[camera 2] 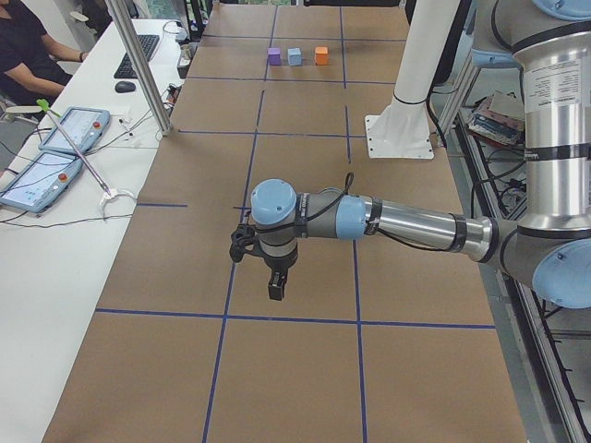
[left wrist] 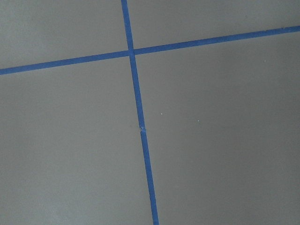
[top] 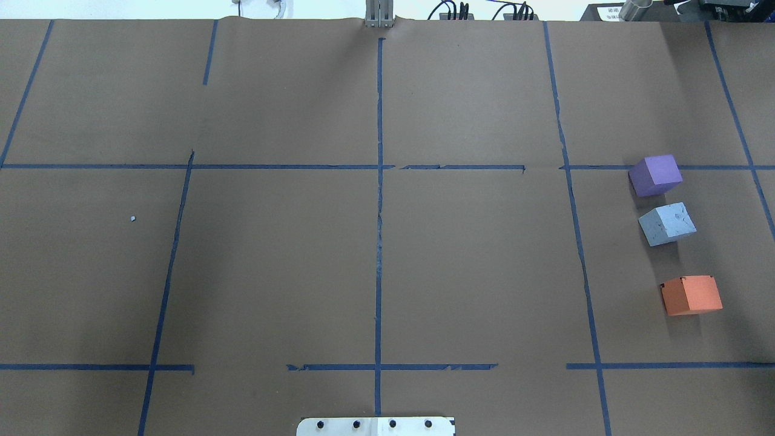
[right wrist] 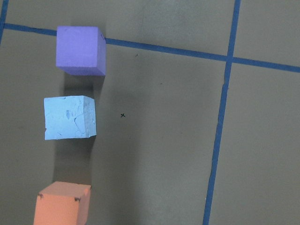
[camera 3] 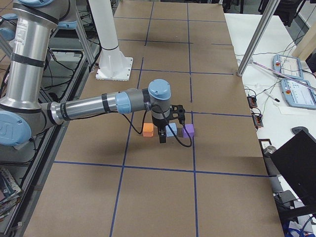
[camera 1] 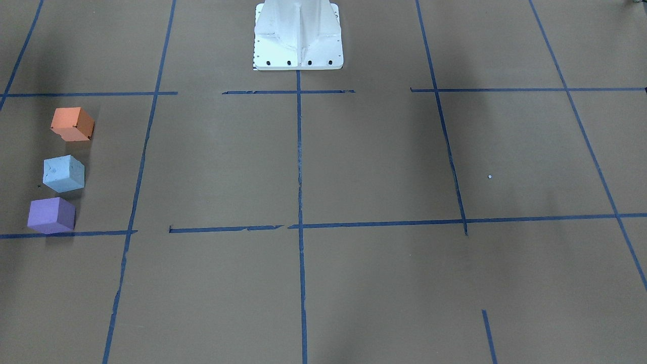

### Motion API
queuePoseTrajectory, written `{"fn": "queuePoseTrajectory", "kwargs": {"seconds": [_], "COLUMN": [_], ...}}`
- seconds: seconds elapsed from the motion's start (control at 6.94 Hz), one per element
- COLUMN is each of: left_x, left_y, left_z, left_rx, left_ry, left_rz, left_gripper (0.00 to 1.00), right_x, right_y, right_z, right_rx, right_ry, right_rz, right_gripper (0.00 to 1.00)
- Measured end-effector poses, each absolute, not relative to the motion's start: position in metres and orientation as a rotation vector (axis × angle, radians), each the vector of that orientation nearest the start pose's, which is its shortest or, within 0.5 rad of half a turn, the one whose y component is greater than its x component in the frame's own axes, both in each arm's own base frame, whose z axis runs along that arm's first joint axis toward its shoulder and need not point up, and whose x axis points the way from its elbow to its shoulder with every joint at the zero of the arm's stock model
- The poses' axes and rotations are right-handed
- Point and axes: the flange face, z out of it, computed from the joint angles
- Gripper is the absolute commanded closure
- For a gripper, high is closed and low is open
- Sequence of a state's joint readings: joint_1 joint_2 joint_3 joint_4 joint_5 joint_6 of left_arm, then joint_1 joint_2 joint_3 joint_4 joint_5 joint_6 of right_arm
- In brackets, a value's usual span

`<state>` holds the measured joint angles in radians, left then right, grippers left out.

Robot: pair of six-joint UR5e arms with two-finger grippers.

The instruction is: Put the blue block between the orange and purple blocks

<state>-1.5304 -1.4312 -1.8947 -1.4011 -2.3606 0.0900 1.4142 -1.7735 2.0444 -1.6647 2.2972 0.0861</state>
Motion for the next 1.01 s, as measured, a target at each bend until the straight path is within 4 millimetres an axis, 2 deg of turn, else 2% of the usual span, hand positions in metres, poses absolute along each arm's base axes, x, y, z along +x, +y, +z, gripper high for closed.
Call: {"fn": "queuePoseTrajectory", "kwargs": {"seconds": [0.29, 0.58, 1.01], "left_x": [-0.044, -0.046, -0.048], "left_y": [-0.436, -0.436, -0.424], "left_z": [0.578, 0.575, 0.565], "left_rx": [0.025, 0.041, 0.07], "left_ry": [0.79, 0.79, 0.782], "left_rz": [0.157, 0.179, 0.195], "left_gripper": [0.0, 0.0, 0.0], "right_x": [0.012, 0.014, 0.014], "right_y": [-0.425, -0.429, -0.43], "right_z": [0.517, 0.516, 0.514], "right_rx": [0.075, 0.077, 0.087], "right_ry": [-0.731, -0.731, -0.736], "right_rz": [-0.177, -0.188, -0.192], "right_gripper": [0.0, 0.0, 0.0]}}
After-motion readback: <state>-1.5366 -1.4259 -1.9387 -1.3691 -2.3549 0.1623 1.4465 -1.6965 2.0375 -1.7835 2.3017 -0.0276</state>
